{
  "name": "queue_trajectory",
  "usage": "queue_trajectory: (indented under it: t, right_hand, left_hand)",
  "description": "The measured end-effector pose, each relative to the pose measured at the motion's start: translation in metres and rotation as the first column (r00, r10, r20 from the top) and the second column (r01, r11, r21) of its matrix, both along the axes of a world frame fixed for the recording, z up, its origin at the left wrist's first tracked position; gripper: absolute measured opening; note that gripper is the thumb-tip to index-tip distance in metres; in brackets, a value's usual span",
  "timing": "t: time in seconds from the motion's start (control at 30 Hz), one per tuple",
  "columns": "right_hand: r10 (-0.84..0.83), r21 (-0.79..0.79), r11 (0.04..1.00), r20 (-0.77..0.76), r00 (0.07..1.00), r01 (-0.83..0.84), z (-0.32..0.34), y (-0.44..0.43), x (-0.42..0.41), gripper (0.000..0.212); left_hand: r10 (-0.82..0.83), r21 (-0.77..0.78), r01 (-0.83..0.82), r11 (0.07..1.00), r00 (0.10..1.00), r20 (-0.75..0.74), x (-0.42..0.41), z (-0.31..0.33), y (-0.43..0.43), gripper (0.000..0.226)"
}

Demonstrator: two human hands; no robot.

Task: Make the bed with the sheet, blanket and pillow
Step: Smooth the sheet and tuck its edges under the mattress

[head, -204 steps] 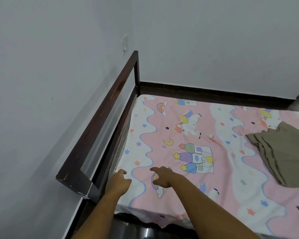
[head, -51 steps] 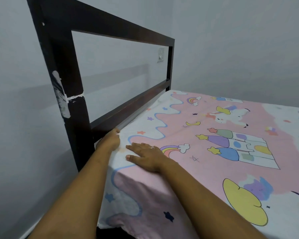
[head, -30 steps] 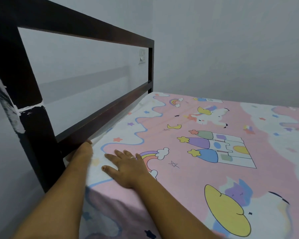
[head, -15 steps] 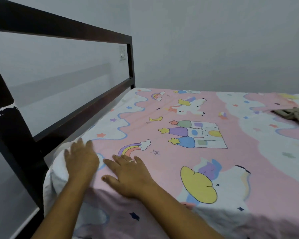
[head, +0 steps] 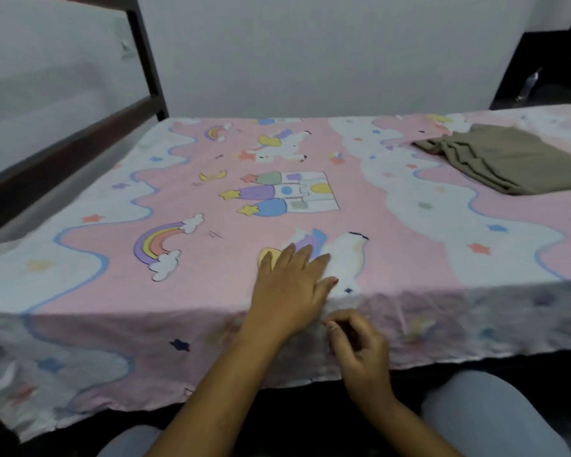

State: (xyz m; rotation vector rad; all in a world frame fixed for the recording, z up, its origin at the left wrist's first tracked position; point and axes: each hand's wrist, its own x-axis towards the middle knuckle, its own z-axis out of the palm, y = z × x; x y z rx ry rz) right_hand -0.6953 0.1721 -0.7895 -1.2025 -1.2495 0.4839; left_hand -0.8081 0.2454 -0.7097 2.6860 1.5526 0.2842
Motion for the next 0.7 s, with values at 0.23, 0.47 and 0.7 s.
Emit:
queue_trajectory:
  t: [0.23,0.47,0.7]
  right_hand:
    - [-0.36,-0.58,0.809,-0.618,0.699,-0.096,-0.043,-0.008,0.01,0.016]
    - [-0.613,-0.632,0.771,-0.706,0.356,0.074,-0.056,-0.004,0.06,0.067]
    - [-0.822,-0.731,0.554,-0.557,0.119,0.399,-0.042,0.014,0.139,0.072]
  left_hand:
    - [-0.087,0.191,0.103,0.976,0.992,-0.09,0.02,-0.019,0.001,0.077]
    - [-0.207,0.243,0.196,0.95,0.978,0.021,0.036,-0.01,-0.009,0.053]
    - [-0.377,0.203,0.363,0.909,0.926,0.031,0.086,0.008,-0.01,0.052]
